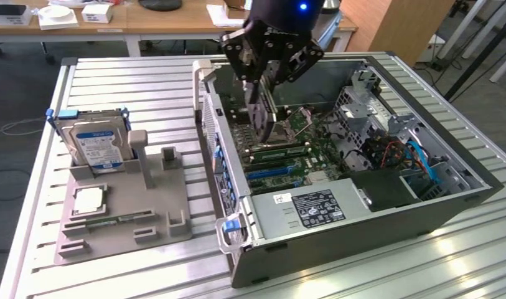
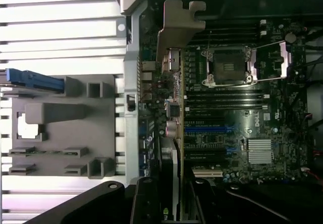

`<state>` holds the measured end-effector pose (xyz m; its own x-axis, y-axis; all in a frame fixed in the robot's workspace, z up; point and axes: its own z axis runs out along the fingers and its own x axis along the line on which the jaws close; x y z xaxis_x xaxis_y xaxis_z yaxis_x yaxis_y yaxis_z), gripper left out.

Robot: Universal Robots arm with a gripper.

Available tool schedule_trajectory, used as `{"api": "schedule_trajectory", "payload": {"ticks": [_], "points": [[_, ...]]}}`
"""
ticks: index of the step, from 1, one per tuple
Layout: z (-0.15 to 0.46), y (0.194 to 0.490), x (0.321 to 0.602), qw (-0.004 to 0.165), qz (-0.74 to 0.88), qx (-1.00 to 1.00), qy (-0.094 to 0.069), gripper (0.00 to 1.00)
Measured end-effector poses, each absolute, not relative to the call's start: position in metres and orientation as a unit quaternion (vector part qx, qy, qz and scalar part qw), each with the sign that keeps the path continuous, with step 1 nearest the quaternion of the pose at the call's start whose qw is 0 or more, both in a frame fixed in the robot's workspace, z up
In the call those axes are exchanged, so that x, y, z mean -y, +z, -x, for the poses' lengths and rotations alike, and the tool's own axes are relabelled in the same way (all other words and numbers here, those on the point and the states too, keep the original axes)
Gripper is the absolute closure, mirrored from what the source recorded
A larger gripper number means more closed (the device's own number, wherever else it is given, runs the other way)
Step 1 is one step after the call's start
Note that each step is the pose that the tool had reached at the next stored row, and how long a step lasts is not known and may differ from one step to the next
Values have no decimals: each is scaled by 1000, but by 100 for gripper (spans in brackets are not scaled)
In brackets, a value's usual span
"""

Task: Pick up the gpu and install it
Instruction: 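Pick up the gpu and move the gpu toward the slot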

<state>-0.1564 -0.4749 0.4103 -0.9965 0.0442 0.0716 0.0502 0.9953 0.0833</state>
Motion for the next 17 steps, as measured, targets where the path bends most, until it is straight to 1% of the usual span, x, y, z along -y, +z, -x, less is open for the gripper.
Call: {"api": "schedule_trajectory", "payload": {"ticks": [4, 11, 17], "points": [[140, 410, 475, 35, 24, 998, -43, 73], [136, 410, 475, 35, 24, 998, -43, 73], [120, 410, 472, 35, 24, 998, -43, 73]]}}
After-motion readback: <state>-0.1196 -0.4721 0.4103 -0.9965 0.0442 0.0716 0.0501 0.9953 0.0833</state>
